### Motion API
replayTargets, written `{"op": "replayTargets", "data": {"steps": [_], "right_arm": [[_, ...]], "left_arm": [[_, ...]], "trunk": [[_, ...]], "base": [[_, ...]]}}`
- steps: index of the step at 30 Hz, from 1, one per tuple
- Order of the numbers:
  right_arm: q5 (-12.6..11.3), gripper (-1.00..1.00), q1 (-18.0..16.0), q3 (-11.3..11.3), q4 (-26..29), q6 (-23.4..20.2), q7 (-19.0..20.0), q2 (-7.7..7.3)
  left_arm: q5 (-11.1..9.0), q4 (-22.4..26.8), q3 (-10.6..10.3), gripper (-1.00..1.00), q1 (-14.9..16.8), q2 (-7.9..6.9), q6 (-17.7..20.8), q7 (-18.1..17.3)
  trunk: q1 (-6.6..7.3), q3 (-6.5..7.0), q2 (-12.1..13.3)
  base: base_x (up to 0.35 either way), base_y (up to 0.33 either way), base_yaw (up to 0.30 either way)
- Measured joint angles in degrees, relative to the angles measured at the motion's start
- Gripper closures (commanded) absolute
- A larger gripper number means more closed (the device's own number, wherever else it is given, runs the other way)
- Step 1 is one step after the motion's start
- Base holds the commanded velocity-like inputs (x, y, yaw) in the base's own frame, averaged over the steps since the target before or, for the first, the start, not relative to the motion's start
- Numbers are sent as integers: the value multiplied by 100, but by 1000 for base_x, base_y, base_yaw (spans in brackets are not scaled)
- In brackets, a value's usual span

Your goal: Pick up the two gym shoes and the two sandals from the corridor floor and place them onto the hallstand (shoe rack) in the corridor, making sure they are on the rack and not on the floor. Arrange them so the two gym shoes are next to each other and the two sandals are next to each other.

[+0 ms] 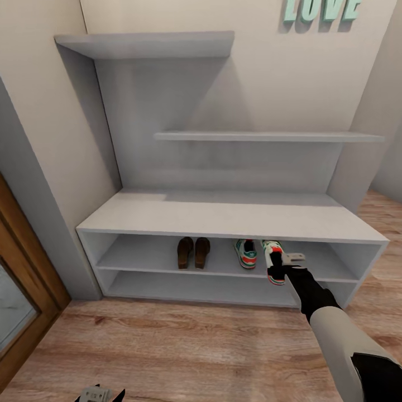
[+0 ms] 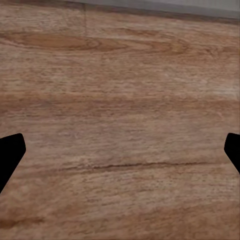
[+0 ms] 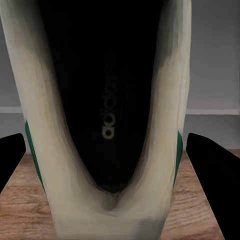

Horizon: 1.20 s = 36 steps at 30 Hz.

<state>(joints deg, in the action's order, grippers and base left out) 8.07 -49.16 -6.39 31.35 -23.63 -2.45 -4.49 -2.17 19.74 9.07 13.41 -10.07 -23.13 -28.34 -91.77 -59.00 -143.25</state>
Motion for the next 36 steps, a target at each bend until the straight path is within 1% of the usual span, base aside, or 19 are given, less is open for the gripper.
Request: {"op": "replayTargets", "data": {"steps": [5, 6, 12, 32, 36], "right_arm": [[45, 100, -2, -9, 12, -11, 9, -2], [74, 100, -3, -13, 19, -12, 6, -2], [72, 100, -3, -13, 19, -13, 5, -2], [76, 100, -4, -13, 20, -13, 4, -2], [75, 100, -4, -13, 20, -12, -2, -2]], "left_arm": [[2, -5, -8, -100, 0, 1, 4, 0], [2, -6, -9, -100, 0, 1, 4, 0], [2, -8, -10, -100, 0, 0, 8, 0], [0, -6, 4, -100, 2, -3, 0, 0], [2, -5, 0, -100, 0, -1, 4, 0]], "trunk": [[0, -8, 0], [-2, -35, -1], [-18, -215, -10], [-17, -232, -10], [-15, -232, -10]], "base": [[1, 0, 0], [0, 0, 0], [0, 0, 0], [1, 0, 0], [169, 50, 0]]}}
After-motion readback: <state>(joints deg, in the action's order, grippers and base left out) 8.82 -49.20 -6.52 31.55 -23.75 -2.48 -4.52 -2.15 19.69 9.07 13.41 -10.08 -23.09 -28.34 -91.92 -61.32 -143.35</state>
